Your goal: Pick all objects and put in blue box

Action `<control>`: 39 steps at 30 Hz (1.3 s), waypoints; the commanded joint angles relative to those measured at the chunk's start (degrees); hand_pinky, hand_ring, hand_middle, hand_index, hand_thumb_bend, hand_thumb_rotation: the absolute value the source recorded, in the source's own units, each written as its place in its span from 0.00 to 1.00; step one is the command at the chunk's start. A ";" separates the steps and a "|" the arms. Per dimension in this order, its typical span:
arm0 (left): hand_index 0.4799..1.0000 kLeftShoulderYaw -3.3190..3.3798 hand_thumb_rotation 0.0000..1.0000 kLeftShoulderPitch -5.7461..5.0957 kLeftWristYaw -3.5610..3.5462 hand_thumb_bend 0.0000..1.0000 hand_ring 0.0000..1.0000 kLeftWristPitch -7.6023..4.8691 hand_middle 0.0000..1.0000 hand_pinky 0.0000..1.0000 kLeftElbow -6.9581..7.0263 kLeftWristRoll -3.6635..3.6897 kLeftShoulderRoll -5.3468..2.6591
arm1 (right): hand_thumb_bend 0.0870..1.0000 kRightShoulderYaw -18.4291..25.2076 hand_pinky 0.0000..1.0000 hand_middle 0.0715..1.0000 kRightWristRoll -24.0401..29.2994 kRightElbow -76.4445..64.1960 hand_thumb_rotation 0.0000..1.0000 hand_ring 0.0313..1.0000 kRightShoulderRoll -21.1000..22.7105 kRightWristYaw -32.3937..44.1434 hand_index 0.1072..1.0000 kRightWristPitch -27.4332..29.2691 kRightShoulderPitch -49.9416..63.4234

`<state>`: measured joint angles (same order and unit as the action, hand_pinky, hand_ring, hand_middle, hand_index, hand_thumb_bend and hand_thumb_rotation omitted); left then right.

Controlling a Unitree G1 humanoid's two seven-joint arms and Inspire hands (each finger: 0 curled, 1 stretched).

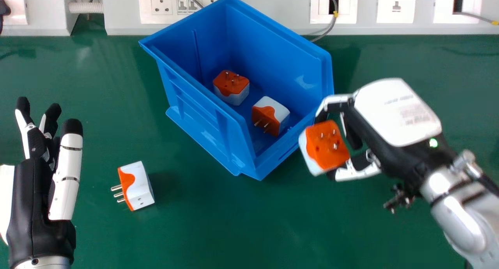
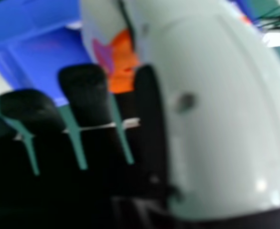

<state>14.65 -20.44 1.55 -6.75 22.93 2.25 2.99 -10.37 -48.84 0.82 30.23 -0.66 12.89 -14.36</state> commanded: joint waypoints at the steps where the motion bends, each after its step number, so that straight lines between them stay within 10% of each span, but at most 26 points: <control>1: 0.95 0.03 0.83 0.30 0.08 0.41 1.00 -0.11 0.97 1.00 1.68 -0.14 0.22 | 0.44 -1.29 0.09 0.14 -0.27 2.39 0.14 0.11 -1.90 -1.35 0.41 -0.73 -5.21; 10: 0.95 0.11 0.82 0.34 0.07 0.44 1.00 0.93 0.96 1.00 2.79 -0.08 0.14 | 0.45 -8.73 0.17 0.34 -2.66 22.13 0.09 0.22 -7.93 -5.23 0.42 -1.11 -23.13; 23: 0.99 1.18 0.82 -1.58 -2.59 0.40 1.00 0.23 0.99 1.00 3.32 3.21 0.61 | 0.46 -17.01 0.20 0.38 -3.36 48.19 0.00 0.26 -17.97 -5.69 0.47 -9.49 -46.50; 28: 1.00 1.61 0.86 -2.54 -2.40 0.38 1.00 0.02 1.00 1.00 3.90 2.60 0.56 | 0.46 -19.70 0.22 0.40 -3.78 54.55 0.00 0.30 -19.19 -9.36 0.47 -9.46 -49.52; 39: 1.00 1.70 0.81 -2.79 -2.22 0.46 1.00 0.56 1.00 1.00 4.48 3.73 -0.31 | 0.45 -21.05 0.39 0.55 -1.42 56.80 0.16 0.47 -21.18 -11.11 0.43 -10.75 -48.79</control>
<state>16.11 -23.07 -0.97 -5.59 25.54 5.65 2.86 -31.30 -50.45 58.98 8.79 -10.50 2.14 -61.23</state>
